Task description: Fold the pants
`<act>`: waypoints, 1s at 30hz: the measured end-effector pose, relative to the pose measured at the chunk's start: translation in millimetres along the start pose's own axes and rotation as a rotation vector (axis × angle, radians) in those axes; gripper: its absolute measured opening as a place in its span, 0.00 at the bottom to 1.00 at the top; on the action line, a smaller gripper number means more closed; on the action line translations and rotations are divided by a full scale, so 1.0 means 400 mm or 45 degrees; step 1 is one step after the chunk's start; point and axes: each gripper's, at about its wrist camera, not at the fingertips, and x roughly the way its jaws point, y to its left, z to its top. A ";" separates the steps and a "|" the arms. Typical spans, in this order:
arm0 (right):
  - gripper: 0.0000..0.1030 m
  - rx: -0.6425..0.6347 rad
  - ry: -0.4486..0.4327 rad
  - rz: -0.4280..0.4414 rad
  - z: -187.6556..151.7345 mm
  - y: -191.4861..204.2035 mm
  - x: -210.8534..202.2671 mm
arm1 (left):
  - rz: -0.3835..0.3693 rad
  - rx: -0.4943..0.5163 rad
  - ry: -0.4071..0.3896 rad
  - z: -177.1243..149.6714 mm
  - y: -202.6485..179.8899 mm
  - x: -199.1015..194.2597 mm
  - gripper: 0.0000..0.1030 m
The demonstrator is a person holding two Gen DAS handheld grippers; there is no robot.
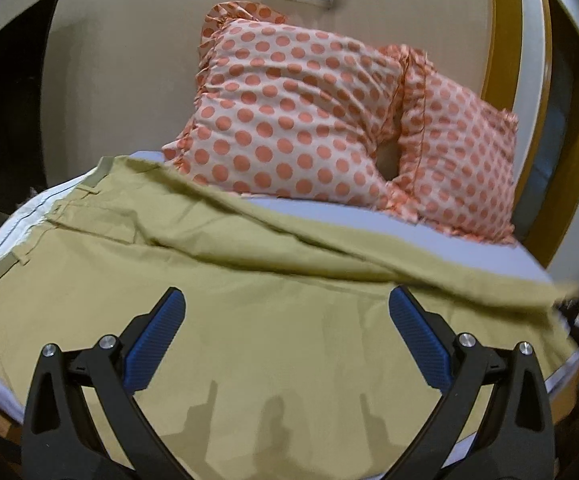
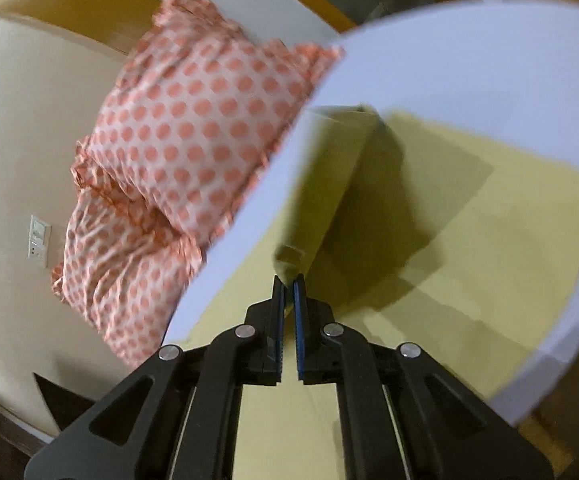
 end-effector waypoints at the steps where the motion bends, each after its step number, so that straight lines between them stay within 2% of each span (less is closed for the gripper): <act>1: 0.21 0.001 0.015 -0.015 0.001 -0.001 0.000 | -0.025 -0.015 -0.007 0.015 0.010 0.005 0.98; 2: 0.26 -0.009 0.021 -0.033 -0.002 0.000 0.006 | -0.042 -0.027 -0.006 0.023 0.017 0.010 0.98; 3: 0.37 -0.011 0.025 -0.039 -0.002 -0.001 0.014 | -0.065 -0.052 0.009 0.036 0.030 0.019 0.98; 4: 0.42 -0.006 0.028 -0.036 -0.004 -0.001 0.018 | -0.075 -0.066 0.017 0.040 0.039 0.022 0.98; 6: 0.42 0.019 0.047 -0.054 -0.002 -0.004 0.038 | -0.084 -0.106 0.042 0.055 0.064 0.037 0.98; 11: 0.40 0.060 0.055 -0.094 0.003 -0.014 0.058 | -0.029 -0.134 0.072 0.102 0.103 0.068 0.98; 15: 0.41 0.108 0.103 -0.133 -0.018 -0.010 0.046 | 0.036 -0.156 0.086 0.161 0.133 0.112 0.98; 17: 0.43 0.118 0.095 -0.144 -0.029 -0.005 0.042 | 0.045 -0.184 0.116 0.187 0.154 0.152 0.98; 19: 0.51 0.116 0.063 -0.126 -0.022 0.001 0.054 | 0.061 -0.220 0.160 0.215 0.171 0.211 0.98; 21: 0.51 0.123 0.008 -0.143 -0.010 0.006 0.068 | 0.078 -0.237 0.200 0.230 0.181 0.257 0.98; 23: 0.44 0.106 -0.037 -0.150 -0.002 0.011 0.088 | 0.102 -0.277 0.259 0.243 0.193 0.316 0.98; 24: 0.18 0.098 -0.035 -0.135 0.001 0.008 0.101 | 0.099 -0.290 0.272 0.244 0.196 0.333 0.98; 25: 0.02 0.109 -0.006 -0.101 0.004 -0.006 0.119 | 0.096 -0.305 0.288 0.247 0.199 0.353 0.98; 26: 0.01 0.156 0.014 -0.063 0.002 -0.028 0.130 | 0.101 -0.313 0.305 0.249 0.201 0.371 0.98; 27: 0.02 0.173 -0.022 -0.007 0.001 -0.037 0.117 | 0.105 -0.320 0.331 0.249 0.204 0.394 0.98; 30: 0.02 0.142 -0.072 0.060 -0.006 -0.038 0.077 | 0.116 -0.320 0.385 0.249 0.201 0.438 0.98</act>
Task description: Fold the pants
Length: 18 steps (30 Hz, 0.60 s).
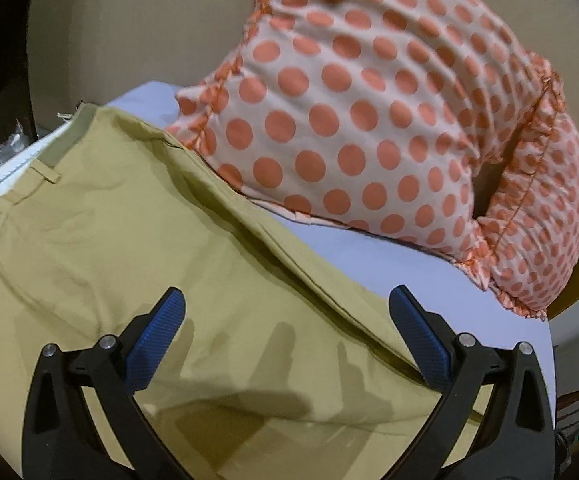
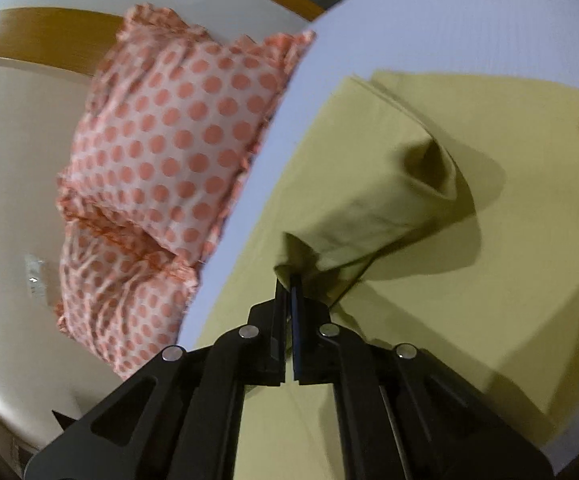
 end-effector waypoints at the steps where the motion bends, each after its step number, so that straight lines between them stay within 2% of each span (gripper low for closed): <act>1: 0.02 -0.013 -0.006 0.007 -0.002 0.003 -0.010 | 0.008 0.005 0.024 0.005 -0.005 0.016 0.98; 9: 0.01 -0.050 -0.021 0.037 -0.012 0.031 -0.068 | 0.033 0.043 0.075 0.033 -0.043 0.075 0.97; 14: 0.02 -0.115 -0.042 0.031 -0.015 0.057 -0.076 | 0.024 0.036 0.142 0.045 -0.059 0.124 0.79; 15: 0.02 -0.117 -0.043 0.030 -0.015 0.058 -0.075 | 0.020 0.021 0.159 0.048 -0.057 0.139 0.73; 16: 0.02 -0.111 -0.042 0.031 -0.016 0.058 -0.075 | 0.017 0.007 0.173 0.052 -0.053 0.151 0.62; 17: 0.02 -0.108 -0.041 0.033 -0.014 0.059 -0.073 | 0.017 -0.013 0.190 0.055 -0.046 0.166 0.37; 18: 0.02 -0.111 -0.044 0.036 -0.015 0.058 -0.075 | 0.010 -0.042 0.203 0.056 -0.034 0.177 0.20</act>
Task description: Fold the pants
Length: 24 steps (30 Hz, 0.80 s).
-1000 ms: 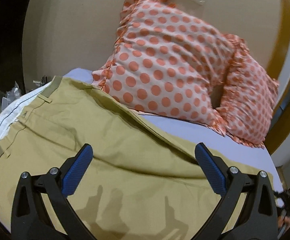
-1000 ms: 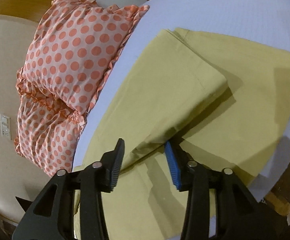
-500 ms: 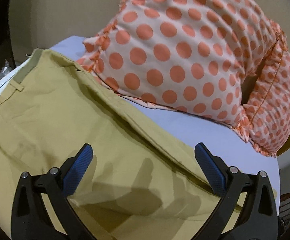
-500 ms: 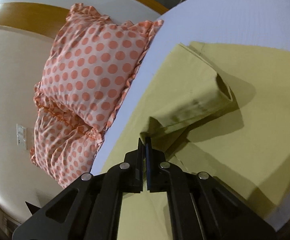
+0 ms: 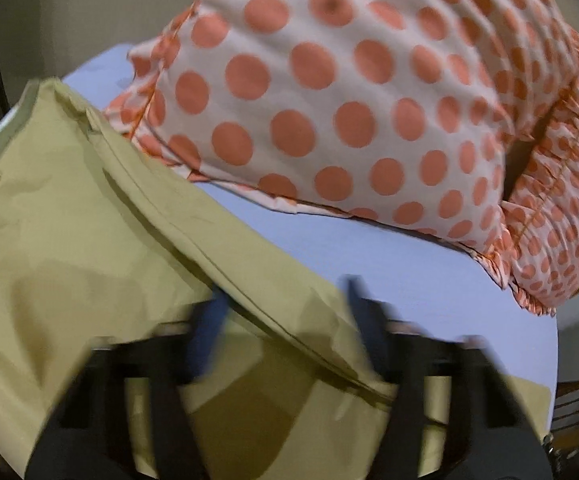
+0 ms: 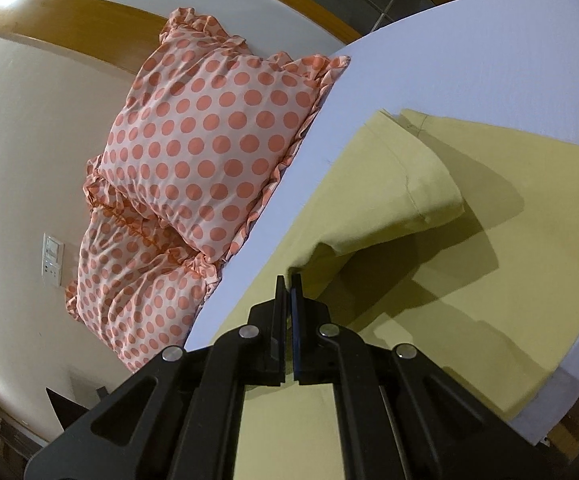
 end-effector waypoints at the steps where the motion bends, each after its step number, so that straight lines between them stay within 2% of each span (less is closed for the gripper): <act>1: 0.02 -0.002 -0.002 0.006 0.001 0.003 0.000 | -0.019 -0.030 0.007 0.001 0.013 0.004 0.07; 3: 0.02 -0.003 -0.007 0.025 0.007 0.011 -0.006 | -0.071 -0.077 -0.038 -0.021 0.037 -0.030 0.06; 6: 0.02 -0.025 -0.050 0.057 0.022 0.027 -0.046 | -0.076 0.011 -0.144 -0.084 0.036 -0.134 0.06; 9: 0.02 -0.048 -0.106 0.066 0.038 0.028 -0.105 | -0.122 0.061 -0.273 -0.237 0.066 -0.299 0.07; 12: 0.02 -0.080 -0.131 0.017 0.035 0.016 -0.145 | -0.111 0.078 -0.318 -0.412 0.094 -0.392 0.08; 14: 0.02 -0.098 -0.127 -0.039 0.025 -0.002 -0.154 | -0.102 0.055 -0.292 -0.521 0.125 -0.410 0.08; 18: 0.02 -0.041 -0.075 -0.117 0.001 -0.067 -0.143 | -0.119 -0.045 -0.218 -0.629 0.185 -0.389 0.08; 24: 0.02 -0.039 -0.083 -0.151 -0.016 -0.102 -0.155 | -0.169 -0.106 -0.283 -0.675 0.194 -0.394 0.08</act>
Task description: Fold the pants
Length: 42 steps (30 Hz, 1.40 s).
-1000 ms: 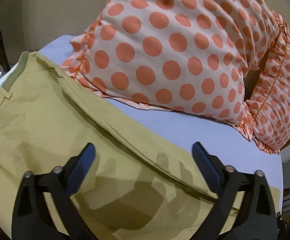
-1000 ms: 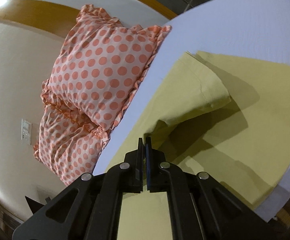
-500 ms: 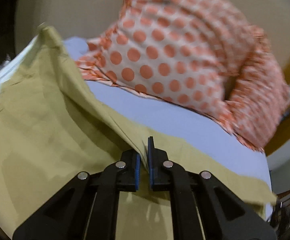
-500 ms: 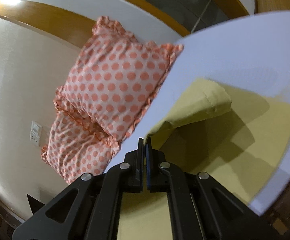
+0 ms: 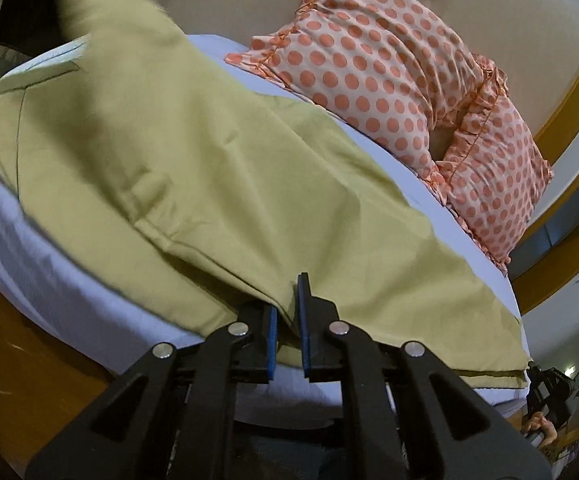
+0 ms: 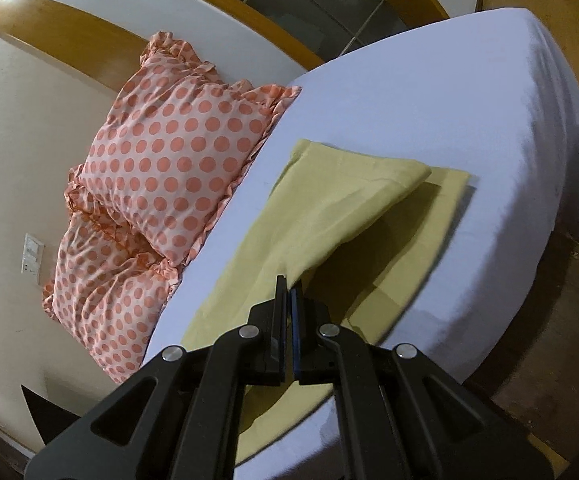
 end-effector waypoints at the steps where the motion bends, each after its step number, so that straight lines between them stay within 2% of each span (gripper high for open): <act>1: 0.02 0.001 -0.002 -0.003 -0.001 -0.002 -0.002 | -0.005 -0.002 -0.016 -0.007 0.003 -0.006 0.08; 10: 0.02 0.010 -0.001 -0.048 -0.006 -0.027 -0.003 | -0.026 0.005 -0.038 -0.025 0.010 -0.021 0.08; 12: 0.02 -0.015 0.000 -0.084 -0.009 -0.031 -0.007 | -0.041 0.026 -0.044 -0.029 0.008 -0.024 0.11; 14: 0.02 -0.042 -0.008 -0.106 -0.010 -0.027 -0.018 | -0.078 0.044 -0.049 -0.032 0.007 -0.030 0.22; 15: 0.07 -0.059 -0.033 -0.128 -0.008 -0.026 -0.031 | -0.096 0.054 -0.053 -0.034 0.008 -0.034 0.27; 17: 0.21 -0.081 -0.121 -0.198 0.003 -0.029 -0.063 | -0.122 0.097 -0.082 -0.046 0.000 -0.054 0.51; 18: 0.38 -0.088 -0.155 -0.220 0.008 -0.032 -0.074 | -0.125 0.115 -0.094 -0.051 -0.002 -0.061 0.54; 19: 0.47 -0.089 -0.193 -0.247 0.015 -0.038 -0.085 | -0.132 0.141 -0.107 -0.059 -0.006 -0.071 0.58; 20: 0.47 -0.085 -0.207 -0.260 0.020 -0.044 -0.089 | -0.141 0.157 -0.110 -0.065 -0.007 -0.076 0.59; 25: 0.47 -0.053 -0.182 -0.268 0.034 -0.078 -0.062 | -0.204 0.147 -0.109 -0.083 0.001 -0.086 0.62; 30: 0.45 -0.152 -0.169 -0.216 0.011 -0.052 -0.036 | -0.195 0.138 -0.111 -0.082 0.006 -0.086 0.64; 32: 0.37 -0.185 -0.158 -0.193 0.004 -0.047 -0.028 | -0.202 0.134 -0.112 -0.080 0.007 -0.086 0.65; 34: 0.13 -0.205 -0.141 -0.166 0.001 -0.046 -0.015 | -0.202 0.130 -0.117 -0.080 0.008 -0.087 0.66; 37: 0.05 -0.293 -0.141 -0.148 -0.006 -0.035 0.001 | -0.203 0.125 -0.132 -0.077 0.014 -0.093 0.67; 39: 0.04 -0.324 -0.153 -0.137 -0.008 -0.021 0.002 | -0.196 0.125 -0.150 -0.074 0.020 -0.100 0.69; 42: 0.04 -0.365 -0.161 -0.032 -0.008 0.049 0.006 | -0.175 0.123 -0.196 -0.067 0.035 -0.117 0.73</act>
